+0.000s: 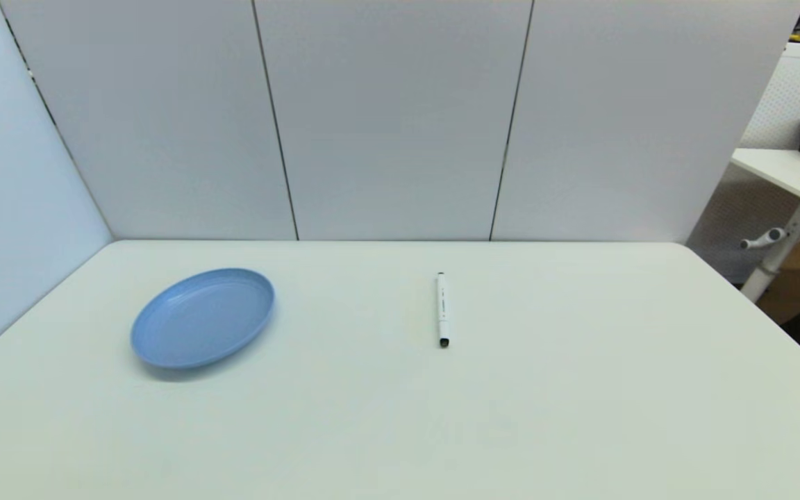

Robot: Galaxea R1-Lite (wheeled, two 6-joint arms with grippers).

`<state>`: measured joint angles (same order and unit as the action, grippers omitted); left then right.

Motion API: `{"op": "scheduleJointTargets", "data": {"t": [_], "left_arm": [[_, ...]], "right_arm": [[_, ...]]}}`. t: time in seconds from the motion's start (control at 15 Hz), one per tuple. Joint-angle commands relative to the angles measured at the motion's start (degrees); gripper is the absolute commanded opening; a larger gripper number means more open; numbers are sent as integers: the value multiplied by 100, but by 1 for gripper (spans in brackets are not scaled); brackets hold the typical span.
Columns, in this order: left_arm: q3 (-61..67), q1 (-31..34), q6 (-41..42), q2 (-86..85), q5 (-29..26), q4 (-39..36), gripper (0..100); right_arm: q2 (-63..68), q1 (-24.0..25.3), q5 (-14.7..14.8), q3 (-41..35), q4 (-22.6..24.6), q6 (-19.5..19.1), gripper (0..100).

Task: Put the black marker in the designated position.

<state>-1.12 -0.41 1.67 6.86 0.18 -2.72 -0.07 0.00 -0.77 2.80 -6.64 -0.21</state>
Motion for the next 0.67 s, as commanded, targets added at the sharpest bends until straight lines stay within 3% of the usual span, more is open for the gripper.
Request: {"op": "scheduleJointTargets", "data": {"t": [0.07,0.27,0.47,0.67], "left_arm": [[-2525,-1057,228,2996,-18,-203,100],[-4687,-2305,272,4508,-1,808,100],[-6005,-3562,193,6020,122,949,100],[-7182,-3931,202,7767,324,922,100]], "right_arm": [[7,0,-2,1,-4,-6,100],[7,0,-2,1,-4,-6,100],[7,0,-2,1,-4,-6,100],[7,0,-2,1,-4,3,100]]}}
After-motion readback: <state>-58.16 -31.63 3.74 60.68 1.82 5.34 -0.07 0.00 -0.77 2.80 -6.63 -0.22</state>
